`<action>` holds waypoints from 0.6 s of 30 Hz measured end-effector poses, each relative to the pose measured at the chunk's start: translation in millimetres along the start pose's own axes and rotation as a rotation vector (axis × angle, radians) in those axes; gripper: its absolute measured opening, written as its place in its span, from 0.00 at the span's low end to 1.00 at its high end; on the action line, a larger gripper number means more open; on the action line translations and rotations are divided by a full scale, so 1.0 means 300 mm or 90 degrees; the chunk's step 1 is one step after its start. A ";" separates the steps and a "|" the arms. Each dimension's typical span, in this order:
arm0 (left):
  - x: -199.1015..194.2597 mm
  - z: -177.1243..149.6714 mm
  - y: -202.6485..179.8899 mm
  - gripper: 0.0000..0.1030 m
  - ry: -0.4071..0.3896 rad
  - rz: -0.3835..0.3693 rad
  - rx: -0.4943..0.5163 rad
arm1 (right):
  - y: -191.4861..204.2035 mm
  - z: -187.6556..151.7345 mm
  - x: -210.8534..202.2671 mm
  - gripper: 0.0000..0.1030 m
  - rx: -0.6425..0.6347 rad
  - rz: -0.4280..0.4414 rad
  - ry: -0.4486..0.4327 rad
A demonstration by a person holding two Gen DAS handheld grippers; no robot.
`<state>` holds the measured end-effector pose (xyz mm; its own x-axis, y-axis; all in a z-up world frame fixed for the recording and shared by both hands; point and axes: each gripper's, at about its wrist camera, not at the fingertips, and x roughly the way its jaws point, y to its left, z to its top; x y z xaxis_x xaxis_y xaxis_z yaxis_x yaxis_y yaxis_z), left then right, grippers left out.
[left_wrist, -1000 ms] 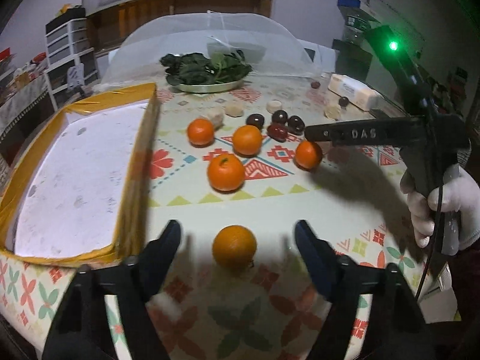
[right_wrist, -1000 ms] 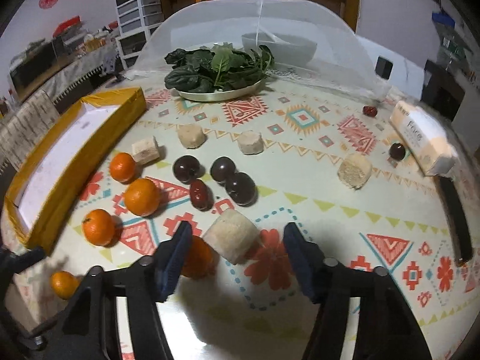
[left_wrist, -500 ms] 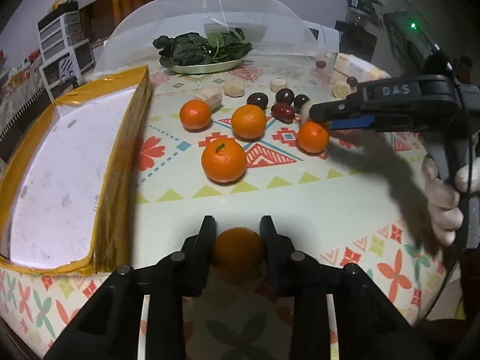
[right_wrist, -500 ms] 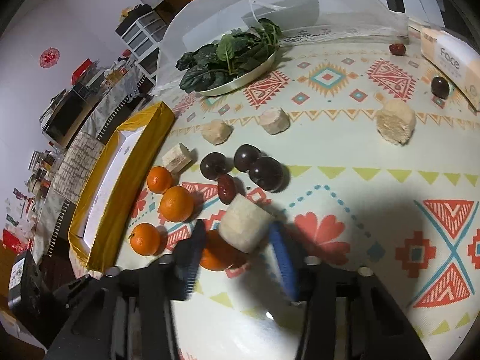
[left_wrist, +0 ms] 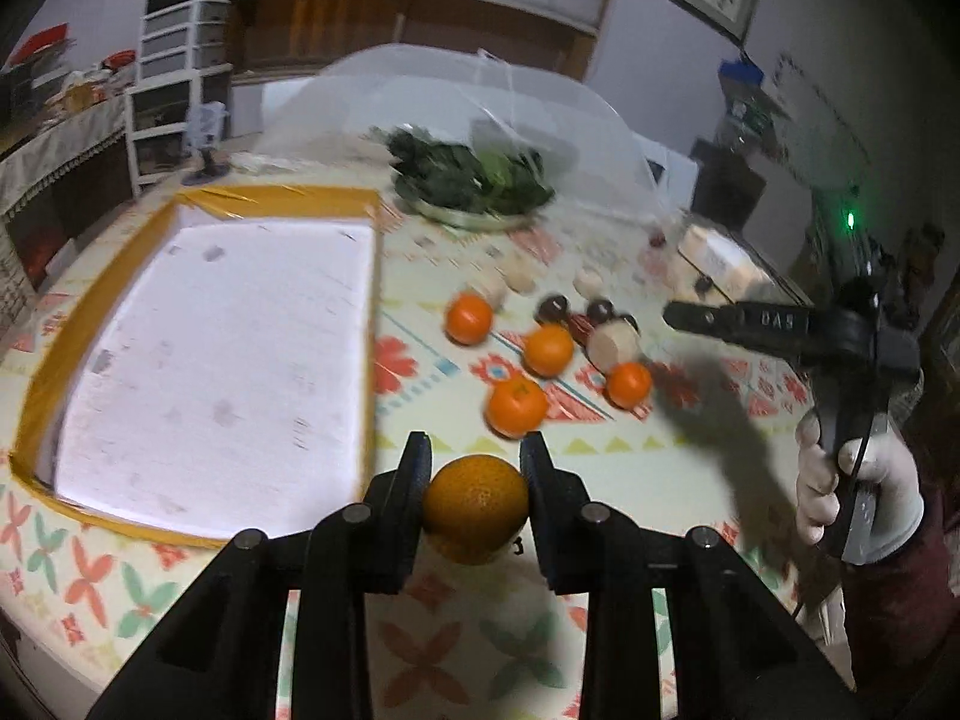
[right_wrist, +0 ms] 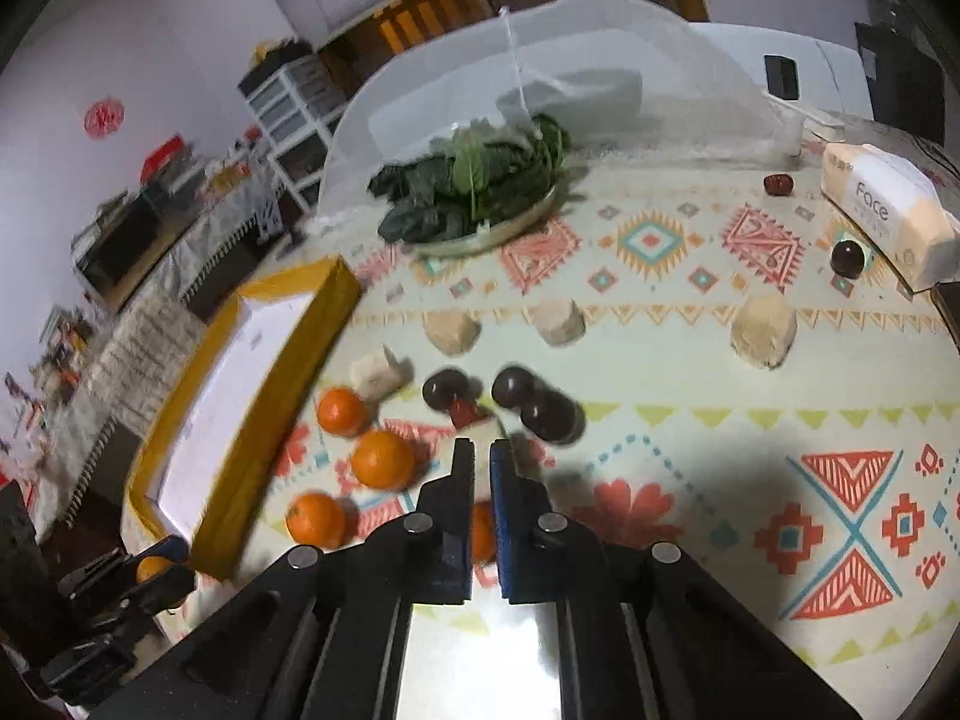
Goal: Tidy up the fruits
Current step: 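Grasp a mandarin orange with the left tool while the right tool grasps a beige cube, then carry the orange into the tray and open the left tool while the right tool releases the cube there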
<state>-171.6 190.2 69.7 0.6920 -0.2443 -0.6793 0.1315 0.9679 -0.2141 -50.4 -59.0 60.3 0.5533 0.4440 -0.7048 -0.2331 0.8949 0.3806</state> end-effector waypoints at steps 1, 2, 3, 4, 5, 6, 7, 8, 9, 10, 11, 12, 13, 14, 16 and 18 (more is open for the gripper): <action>-0.007 0.003 0.011 0.29 -0.005 0.006 -0.001 | -0.001 0.005 0.012 0.34 0.003 -0.001 0.008; -0.012 0.004 0.025 0.29 -0.007 0.009 -0.006 | -0.002 0.009 0.029 0.57 0.012 0.001 0.022; -0.014 0.008 0.035 0.29 -0.008 0.010 -0.011 | 0.003 0.010 0.053 0.64 0.019 0.002 0.034; -0.018 0.009 0.047 0.29 -0.010 0.014 -0.016 | 0.009 0.009 0.067 0.64 0.019 -0.002 0.042; -0.024 0.012 0.064 0.29 -0.013 0.020 -0.023 | 0.018 0.006 0.084 0.64 0.017 -0.010 0.048; -0.031 0.017 0.081 0.29 -0.015 0.024 -0.029 | 0.028 0.003 0.104 0.64 0.014 -0.024 0.055; -0.034 0.025 0.093 0.29 -0.016 0.028 -0.033 | 0.040 -0.002 0.124 0.64 0.008 -0.041 0.063; -0.041 0.033 0.112 0.29 -0.021 0.040 -0.038 | 0.050 -0.007 0.140 0.63 0.000 -0.054 0.067; -0.046 0.038 0.123 0.29 -0.024 0.048 -0.040 | 0.064 -0.014 0.161 0.58 -0.015 -0.075 0.071; -0.053 0.047 0.145 0.29 -0.027 0.059 -0.045 | 0.069 -0.021 0.173 0.48 -0.021 -0.089 0.074; -0.060 0.058 0.173 0.29 -0.029 0.072 -0.052 | 0.071 -0.027 0.180 0.37 -0.022 -0.096 0.075; -0.065 0.062 0.191 0.29 -0.030 0.078 -0.055 | 0.070 -0.031 0.174 0.37 -0.020 -0.096 0.068; -0.070 0.073 0.222 0.29 -0.032 0.092 -0.062 | 0.074 -0.033 0.166 0.36 -0.022 -0.097 0.062; -0.073 0.079 0.242 0.29 -0.033 0.102 -0.067 | 0.083 -0.035 0.149 0.36 -0.027 -0.102 0.052; -0.073 0.098 0.297 0.29 -0.032 0.117 -0.079 | 0.114 -0.031 0.106 0.36 -0.042 -0.112 0.023; -0.068 0.111 0.337 0.29 -0.029 0.132 -0.087 | 0.185 -0.014 0.047 0.36 -0.067 -0.098 -0.015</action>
<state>-148.8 295.1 85.3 0.7263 -0.0352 -0.6864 -0.1120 0.9793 -0.1688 -58.8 -2.9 68.9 0.6076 0.3019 -0.7346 -0.2263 0.9524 0.2042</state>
